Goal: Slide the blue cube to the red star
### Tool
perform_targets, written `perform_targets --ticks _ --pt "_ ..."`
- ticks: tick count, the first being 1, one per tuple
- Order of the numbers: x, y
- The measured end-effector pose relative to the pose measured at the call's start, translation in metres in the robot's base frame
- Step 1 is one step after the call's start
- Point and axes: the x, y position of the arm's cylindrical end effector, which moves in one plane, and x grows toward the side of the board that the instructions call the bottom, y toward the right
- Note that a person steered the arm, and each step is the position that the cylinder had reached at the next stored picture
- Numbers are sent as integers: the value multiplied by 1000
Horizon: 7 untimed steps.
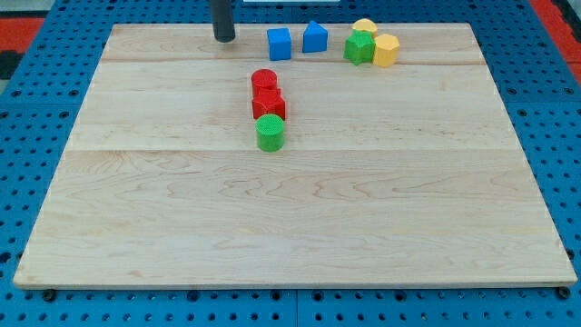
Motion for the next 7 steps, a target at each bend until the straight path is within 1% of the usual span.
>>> perform_targets --ticks 1,3,4,7 --pt "-12 30" --pt "-7 90" --pt "7 88" --pt "10 57"
